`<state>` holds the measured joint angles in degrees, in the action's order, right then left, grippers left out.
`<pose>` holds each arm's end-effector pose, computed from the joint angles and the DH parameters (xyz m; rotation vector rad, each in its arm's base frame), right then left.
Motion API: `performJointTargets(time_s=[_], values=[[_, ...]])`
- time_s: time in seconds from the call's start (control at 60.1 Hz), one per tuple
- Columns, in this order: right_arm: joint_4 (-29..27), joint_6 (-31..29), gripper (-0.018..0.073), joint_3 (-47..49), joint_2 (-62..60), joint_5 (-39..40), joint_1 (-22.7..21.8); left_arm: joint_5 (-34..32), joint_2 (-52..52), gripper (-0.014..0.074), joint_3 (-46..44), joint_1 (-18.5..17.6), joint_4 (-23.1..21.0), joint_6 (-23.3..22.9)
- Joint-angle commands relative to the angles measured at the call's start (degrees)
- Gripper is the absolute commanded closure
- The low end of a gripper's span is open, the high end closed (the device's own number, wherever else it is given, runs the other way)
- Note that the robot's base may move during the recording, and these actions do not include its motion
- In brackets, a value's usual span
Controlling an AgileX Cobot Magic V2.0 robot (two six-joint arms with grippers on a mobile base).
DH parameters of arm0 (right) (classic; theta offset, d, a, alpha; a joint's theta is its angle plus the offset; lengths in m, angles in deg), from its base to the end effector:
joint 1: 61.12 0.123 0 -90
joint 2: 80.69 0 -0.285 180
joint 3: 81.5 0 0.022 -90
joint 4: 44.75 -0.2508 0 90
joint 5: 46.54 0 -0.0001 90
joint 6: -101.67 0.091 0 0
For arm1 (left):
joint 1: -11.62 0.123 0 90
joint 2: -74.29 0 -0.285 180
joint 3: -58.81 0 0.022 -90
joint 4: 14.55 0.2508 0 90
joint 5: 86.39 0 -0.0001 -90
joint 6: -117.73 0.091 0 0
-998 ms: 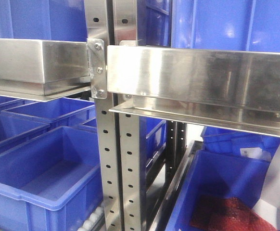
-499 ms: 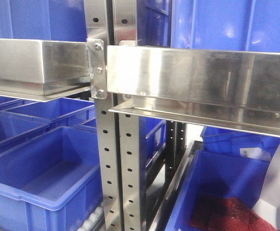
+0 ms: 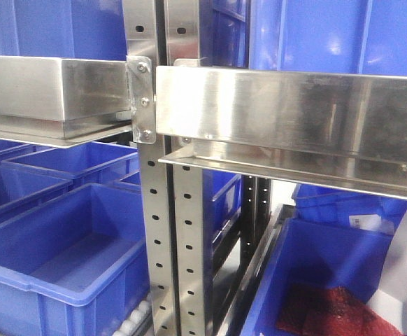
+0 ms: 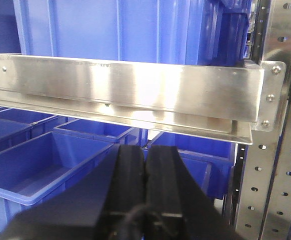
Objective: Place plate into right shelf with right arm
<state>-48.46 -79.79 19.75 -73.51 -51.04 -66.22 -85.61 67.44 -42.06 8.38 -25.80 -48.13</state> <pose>0.0567 -0.0046 0.1976 0.0970 1.5753 -0.0351 0.0564 -0.0035 0.2016 0.0831 1.5117 -0.0069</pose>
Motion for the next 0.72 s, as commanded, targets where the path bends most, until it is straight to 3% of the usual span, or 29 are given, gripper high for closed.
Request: performJointTargets(time_s=[0.0,0.699], values=[[-0.2,0.1,0.0507,0.3,-0.8,4.9,-0.3,-5.0,0.3,0.0643,0.3,-0.1,-0.1,-0.1],[-0.2,0.1,0.0507,0.3,-0.8,4.9,-0.3,-5.0,0.3,0.0643,0.3,-0.1,-0.1,-0.1]])
